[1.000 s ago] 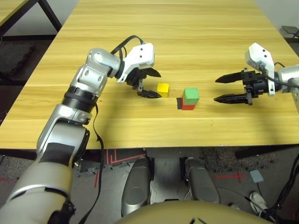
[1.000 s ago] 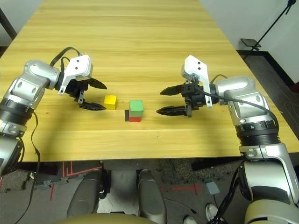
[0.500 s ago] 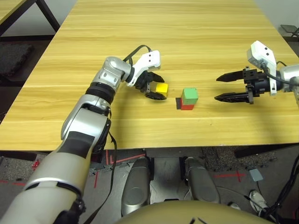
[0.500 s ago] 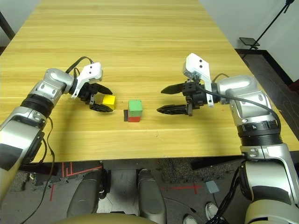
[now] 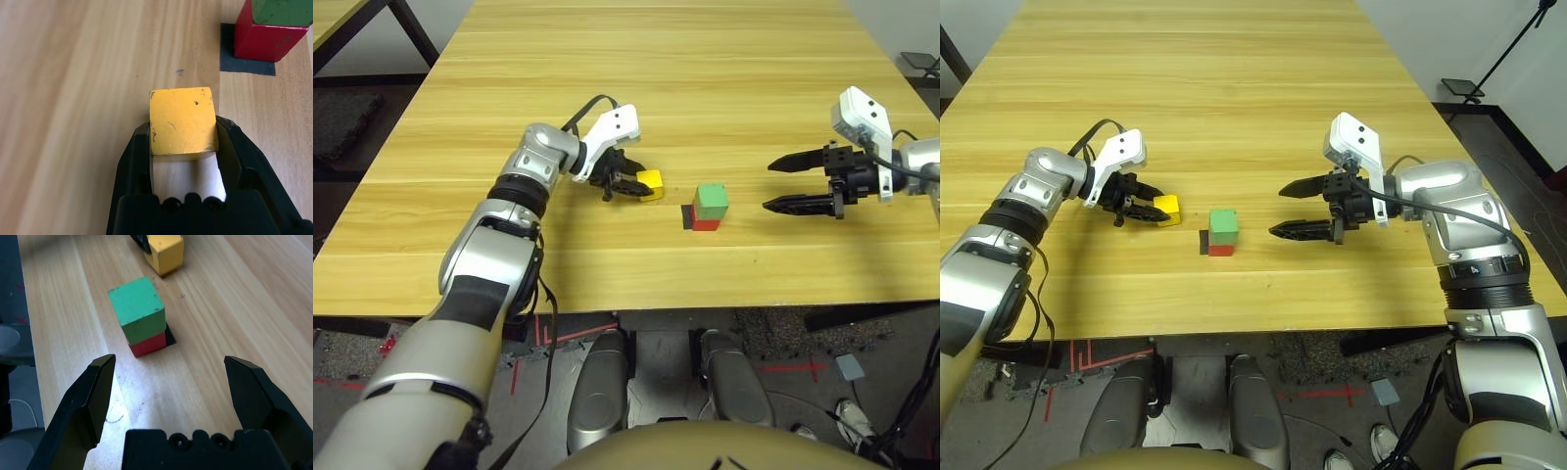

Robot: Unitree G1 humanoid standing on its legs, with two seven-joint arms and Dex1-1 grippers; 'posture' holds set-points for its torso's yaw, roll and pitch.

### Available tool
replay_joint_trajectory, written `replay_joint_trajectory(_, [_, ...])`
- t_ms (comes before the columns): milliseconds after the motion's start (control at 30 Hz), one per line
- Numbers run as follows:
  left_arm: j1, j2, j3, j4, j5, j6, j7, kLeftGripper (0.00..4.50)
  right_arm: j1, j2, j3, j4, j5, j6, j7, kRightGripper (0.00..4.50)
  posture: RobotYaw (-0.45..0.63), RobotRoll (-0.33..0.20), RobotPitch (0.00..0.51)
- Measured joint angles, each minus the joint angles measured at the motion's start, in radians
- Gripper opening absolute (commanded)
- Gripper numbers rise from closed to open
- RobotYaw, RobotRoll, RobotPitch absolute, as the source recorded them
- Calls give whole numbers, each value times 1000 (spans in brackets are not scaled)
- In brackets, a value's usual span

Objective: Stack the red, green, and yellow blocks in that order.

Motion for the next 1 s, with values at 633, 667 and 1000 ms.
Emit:
replay_joint_trajectory(633, [93, -124, -11, -855, -220, 780, 156, 1883, -4, 6, 0, 25, 4, -55, 53, 4500, 200, -79, 112])
replay_joint_trajectory(667, [96, -133, -25, -856, -226, 784, 169, 1883, -3, 7, 0, 22, 9, -52, 53, 4500, 199, -79, 111])
replay_joint_trajectory(1000, [128, -96, -120, -839, -225, 710, 187, 1883, 8, 6, -1, 1, 37, -30, 25, 4500, 190, -71, 117])
